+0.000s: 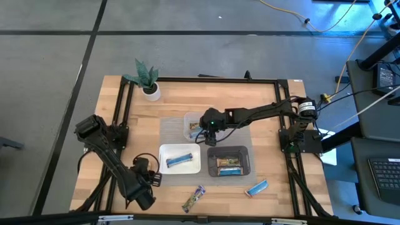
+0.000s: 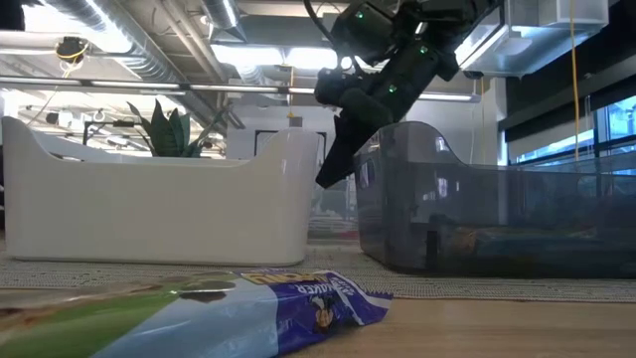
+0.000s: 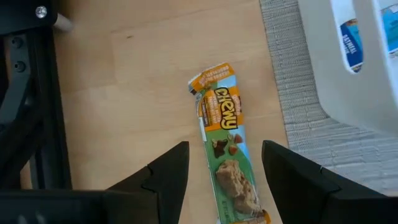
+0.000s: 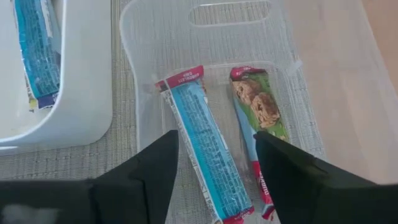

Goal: Pick and place Granola Bars by type
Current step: Put the yellow granola bar into the transparent black bin

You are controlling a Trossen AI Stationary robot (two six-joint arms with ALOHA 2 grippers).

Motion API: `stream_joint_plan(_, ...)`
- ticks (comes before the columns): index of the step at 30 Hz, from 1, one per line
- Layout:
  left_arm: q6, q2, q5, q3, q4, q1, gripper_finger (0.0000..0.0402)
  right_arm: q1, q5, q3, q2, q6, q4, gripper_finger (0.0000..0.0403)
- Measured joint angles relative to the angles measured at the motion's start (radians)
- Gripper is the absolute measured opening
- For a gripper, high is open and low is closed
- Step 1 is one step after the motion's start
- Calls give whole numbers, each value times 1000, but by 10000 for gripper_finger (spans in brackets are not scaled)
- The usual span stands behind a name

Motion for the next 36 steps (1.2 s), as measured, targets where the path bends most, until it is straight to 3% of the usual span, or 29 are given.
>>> stream_joint_plan(7,0,61,2,-5,51,-7,196,0,2,0,0,52,-4,220)
stream_joint_plan(17,-8,64,16,-153,335,-9,192,0,1,0,0,77,-8,220)
stream_joint_plan(23,-3,60,33,-161,343,-8,183,0,1,0,0,77,-13,220)
stream_joint_plan(36,6,25,77,-167,307,-24,109,0,1,0,-37,72,-23,220)
